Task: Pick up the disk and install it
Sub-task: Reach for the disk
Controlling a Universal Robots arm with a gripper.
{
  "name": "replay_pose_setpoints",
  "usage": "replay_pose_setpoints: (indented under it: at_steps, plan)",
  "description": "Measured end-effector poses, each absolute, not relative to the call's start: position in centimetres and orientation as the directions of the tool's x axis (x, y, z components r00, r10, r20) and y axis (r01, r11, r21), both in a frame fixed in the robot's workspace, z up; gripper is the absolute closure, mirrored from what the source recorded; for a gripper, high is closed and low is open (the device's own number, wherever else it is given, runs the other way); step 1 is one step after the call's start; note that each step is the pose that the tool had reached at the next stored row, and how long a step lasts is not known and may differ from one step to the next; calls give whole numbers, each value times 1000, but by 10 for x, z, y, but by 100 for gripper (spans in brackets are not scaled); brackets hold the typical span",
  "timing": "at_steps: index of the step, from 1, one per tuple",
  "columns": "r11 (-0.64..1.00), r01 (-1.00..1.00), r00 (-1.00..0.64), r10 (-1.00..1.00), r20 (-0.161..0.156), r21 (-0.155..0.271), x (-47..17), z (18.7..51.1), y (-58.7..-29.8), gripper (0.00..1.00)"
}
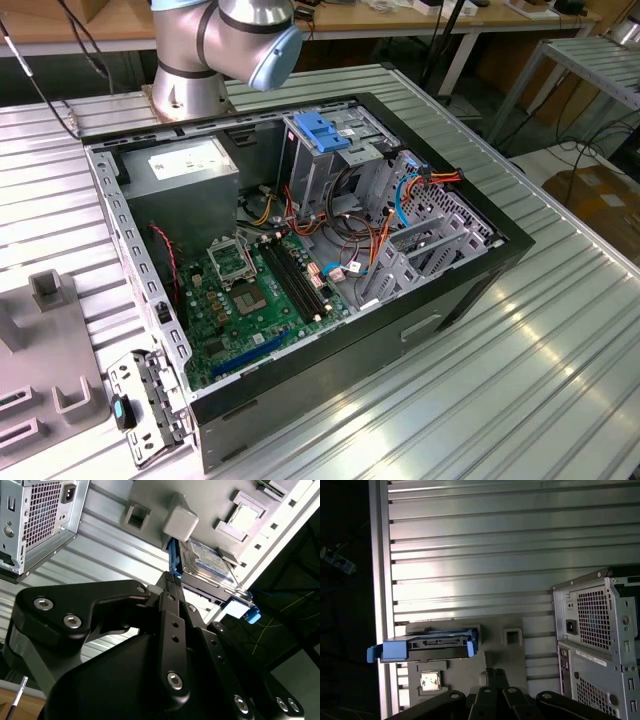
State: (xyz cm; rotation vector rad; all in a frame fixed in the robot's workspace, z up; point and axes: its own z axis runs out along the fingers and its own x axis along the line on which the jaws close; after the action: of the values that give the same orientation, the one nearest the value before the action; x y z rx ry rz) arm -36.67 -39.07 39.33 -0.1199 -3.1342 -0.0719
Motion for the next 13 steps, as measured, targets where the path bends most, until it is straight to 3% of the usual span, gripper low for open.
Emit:
replay_pose_setpoints:
  at_steps: [13]
  plan:
    - [996,76,-997,76,6,46,-392,393,-390,89]
